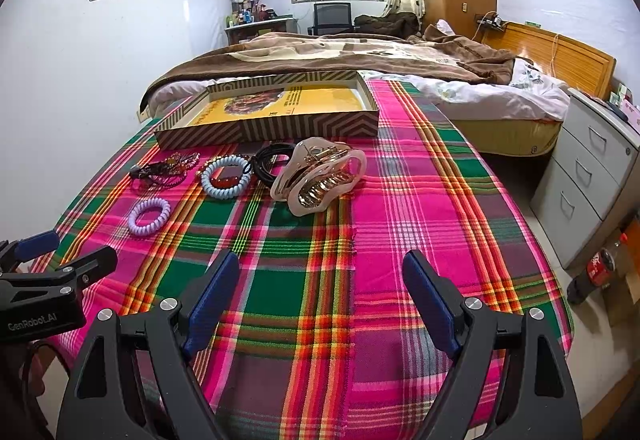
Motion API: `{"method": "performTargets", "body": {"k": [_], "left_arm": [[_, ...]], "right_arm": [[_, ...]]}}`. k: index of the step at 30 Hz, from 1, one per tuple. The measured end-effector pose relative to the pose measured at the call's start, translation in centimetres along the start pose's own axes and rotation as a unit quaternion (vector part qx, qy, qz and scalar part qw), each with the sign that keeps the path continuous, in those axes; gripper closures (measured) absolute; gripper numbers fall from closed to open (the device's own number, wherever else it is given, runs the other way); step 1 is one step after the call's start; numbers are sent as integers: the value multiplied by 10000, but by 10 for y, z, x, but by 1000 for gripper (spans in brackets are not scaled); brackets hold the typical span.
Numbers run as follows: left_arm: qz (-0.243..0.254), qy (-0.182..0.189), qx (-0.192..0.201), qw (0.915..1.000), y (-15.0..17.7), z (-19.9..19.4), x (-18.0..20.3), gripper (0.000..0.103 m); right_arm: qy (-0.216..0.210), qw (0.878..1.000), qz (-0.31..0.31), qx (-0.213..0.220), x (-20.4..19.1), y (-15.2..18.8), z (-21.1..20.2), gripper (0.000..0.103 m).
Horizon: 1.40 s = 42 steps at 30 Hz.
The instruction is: Organize jewelry
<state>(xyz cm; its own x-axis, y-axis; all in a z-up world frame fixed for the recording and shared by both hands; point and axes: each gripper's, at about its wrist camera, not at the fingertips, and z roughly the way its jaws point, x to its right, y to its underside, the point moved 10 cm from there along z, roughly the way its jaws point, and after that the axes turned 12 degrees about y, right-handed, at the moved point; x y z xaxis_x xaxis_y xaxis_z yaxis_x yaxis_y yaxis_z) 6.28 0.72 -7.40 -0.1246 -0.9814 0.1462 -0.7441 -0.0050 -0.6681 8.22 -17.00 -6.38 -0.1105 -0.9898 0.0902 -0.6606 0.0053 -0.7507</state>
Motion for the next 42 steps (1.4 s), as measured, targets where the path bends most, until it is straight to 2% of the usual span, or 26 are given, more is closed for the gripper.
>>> {"method": "performTargets", "body": {"k": [42], "left_arm": [[-60,70,-84,9999,1,1,-6,0]], "right_arm": [[-54,10000,55,-62,0,1,7,19]]}}
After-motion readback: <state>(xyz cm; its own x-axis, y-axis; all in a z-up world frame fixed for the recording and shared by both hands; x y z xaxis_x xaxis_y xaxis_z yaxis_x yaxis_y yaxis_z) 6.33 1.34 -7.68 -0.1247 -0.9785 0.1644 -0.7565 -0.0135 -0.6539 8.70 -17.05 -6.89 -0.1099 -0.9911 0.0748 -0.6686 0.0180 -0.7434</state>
